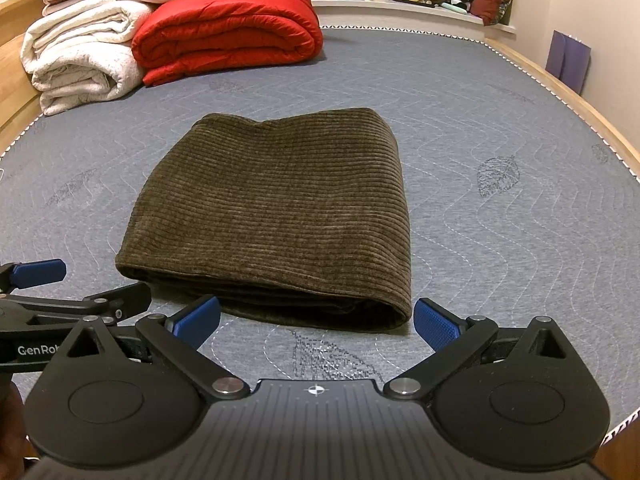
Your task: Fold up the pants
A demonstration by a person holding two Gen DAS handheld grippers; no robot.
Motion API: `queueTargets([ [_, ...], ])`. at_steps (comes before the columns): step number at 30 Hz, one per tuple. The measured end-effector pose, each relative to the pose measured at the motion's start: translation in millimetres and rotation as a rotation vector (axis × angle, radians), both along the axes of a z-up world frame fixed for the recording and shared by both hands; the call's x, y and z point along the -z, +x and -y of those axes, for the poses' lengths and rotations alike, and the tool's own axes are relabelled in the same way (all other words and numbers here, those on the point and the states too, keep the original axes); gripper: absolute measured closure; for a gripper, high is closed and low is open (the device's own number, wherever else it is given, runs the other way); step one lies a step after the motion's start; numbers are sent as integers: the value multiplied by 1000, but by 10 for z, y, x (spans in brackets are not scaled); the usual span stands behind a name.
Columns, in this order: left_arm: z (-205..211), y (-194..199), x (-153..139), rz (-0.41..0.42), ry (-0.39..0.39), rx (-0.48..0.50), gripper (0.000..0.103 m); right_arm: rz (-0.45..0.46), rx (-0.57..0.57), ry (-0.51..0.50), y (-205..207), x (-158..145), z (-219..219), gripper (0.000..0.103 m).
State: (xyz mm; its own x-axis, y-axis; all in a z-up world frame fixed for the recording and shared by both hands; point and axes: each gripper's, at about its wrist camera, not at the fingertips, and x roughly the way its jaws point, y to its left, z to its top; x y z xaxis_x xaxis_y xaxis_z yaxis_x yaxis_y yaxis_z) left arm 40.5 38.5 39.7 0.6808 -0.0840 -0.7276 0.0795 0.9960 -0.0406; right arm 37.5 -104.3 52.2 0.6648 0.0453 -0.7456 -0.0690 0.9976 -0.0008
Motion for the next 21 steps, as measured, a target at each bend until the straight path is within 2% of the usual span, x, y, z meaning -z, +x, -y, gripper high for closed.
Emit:
queueTargets([
  [21,-2,-4,-8,11,9,9,0,-1,0,0,-3,4,2,1],
])
